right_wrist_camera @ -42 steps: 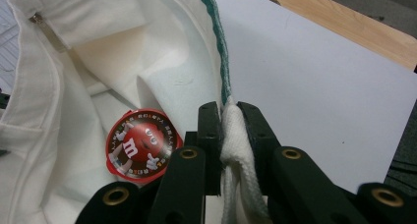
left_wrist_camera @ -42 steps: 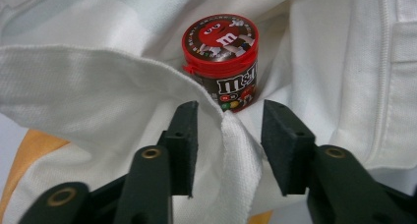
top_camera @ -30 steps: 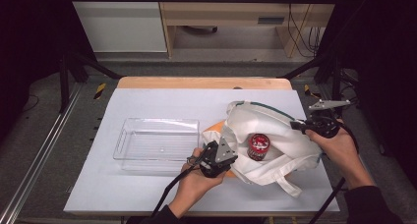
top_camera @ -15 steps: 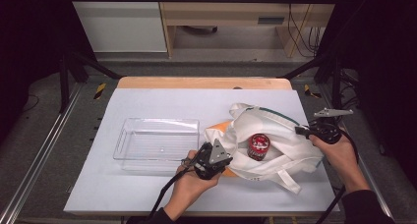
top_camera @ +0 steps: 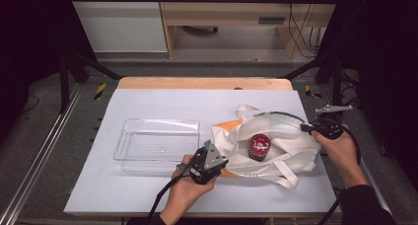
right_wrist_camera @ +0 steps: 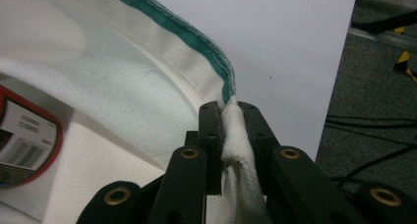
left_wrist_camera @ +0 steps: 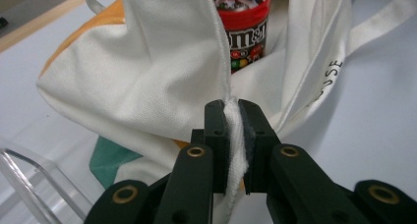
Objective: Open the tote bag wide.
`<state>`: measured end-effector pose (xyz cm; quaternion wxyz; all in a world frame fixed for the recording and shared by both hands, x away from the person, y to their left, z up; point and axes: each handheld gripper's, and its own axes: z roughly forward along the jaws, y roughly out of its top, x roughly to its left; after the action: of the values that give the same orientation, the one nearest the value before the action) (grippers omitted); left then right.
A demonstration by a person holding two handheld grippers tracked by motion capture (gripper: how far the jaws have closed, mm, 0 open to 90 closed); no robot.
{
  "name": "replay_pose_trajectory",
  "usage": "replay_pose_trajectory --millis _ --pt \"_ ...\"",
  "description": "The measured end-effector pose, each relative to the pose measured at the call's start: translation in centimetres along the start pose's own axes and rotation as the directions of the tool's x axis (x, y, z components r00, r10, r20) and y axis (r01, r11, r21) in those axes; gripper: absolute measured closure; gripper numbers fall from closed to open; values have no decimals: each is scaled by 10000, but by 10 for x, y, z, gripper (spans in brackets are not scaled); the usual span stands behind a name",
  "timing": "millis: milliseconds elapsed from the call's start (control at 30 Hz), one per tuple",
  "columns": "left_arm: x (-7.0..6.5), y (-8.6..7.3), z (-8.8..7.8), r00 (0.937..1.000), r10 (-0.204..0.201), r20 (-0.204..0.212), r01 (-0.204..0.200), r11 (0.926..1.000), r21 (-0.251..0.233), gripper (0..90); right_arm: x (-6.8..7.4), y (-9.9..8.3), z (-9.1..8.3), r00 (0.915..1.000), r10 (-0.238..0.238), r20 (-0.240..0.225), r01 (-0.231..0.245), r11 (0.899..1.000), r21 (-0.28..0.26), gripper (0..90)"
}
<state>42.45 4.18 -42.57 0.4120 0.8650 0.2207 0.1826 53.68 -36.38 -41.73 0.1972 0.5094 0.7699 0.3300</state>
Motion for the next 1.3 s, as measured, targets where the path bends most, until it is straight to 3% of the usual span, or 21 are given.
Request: replay_pose_trajectory --millis 100,300,500,633,767,1300 --pt "0 -2 0 10000 74 12 -74 10000 32 835 -4 -9 10 9995 290 -93 -288 9995 162 817" --pt "-4 -6 0 9994 350 -39 -349 9992 208 835 -3 -7 9 9999 147 30 -147 9998 119 817" --pt "-7 -12 0 9998 187 -2 -187 9997 130 837 -2 -1 6 9998 12 205 -12 10000 1 817" --pt "-9 -15 0 9996 262 92 -265 9993 255 838 0 -2 14 9992 181 358 -202 9980 600 817" --pt "-12 -18 -1 9992 378 133 -382 9987 325 839 1 -5 21 9986 -3 532 -46 9958 920 817" --pt "-16 -18 -3 9991 413 106 -416 9985 364 840 3 -2 15 9972 -181 723 143 9985 537 817"
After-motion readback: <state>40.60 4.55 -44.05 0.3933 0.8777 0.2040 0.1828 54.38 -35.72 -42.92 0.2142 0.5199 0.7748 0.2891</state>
